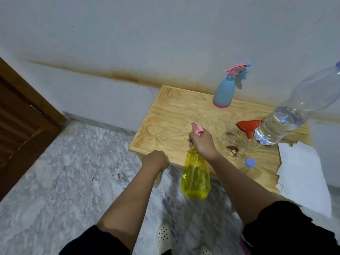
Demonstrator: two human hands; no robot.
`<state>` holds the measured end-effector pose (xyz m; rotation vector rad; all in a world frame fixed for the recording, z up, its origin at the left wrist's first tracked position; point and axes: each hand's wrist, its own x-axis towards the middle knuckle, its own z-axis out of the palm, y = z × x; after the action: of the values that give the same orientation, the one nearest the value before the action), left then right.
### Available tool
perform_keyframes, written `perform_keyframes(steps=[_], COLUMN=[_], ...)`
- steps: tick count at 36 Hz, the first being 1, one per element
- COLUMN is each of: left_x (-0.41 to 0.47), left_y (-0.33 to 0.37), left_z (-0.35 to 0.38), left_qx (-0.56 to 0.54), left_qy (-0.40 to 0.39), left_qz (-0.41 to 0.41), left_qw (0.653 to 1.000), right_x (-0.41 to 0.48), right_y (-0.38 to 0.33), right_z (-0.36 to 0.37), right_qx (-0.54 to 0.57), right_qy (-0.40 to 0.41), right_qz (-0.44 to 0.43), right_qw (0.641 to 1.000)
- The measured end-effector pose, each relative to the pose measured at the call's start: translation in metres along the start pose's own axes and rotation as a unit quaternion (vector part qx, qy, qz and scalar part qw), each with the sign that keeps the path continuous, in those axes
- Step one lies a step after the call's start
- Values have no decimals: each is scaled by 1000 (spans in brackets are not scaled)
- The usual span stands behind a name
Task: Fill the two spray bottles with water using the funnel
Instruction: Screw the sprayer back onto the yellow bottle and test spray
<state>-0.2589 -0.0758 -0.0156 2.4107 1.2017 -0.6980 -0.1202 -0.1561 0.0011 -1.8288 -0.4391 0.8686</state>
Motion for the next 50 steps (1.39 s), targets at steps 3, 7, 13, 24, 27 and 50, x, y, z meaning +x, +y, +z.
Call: perform_keyframes(steps=[3,7,13,24,27,50], left_x=[0,1,2,-4,-9,-15], left_y=[-1,-2,-2,7,15,110], left_z=[1,0,0,-3,-6,-28], left_qx=[8,8,4,-35,-64,-330], left_qy=[4,6,6,18,34,61], left_qz=[-4,-4,-3,8,31,212], left_qw=[1000,1000,1000,999,997,918], right_x=[0,1,-1,-11,-14,12], right_y=[0,-3,0,-5,-12,-63], right_z=[-1,-2,1,-4,-13,-61], right_qx=[-10,-48,-51,-56,-58,-81], right_qy=[11,11,1,6,21,202], right_qz=[5,8,3,-26,-65,-316], right_qw=[1000,999,999,998,996,923])
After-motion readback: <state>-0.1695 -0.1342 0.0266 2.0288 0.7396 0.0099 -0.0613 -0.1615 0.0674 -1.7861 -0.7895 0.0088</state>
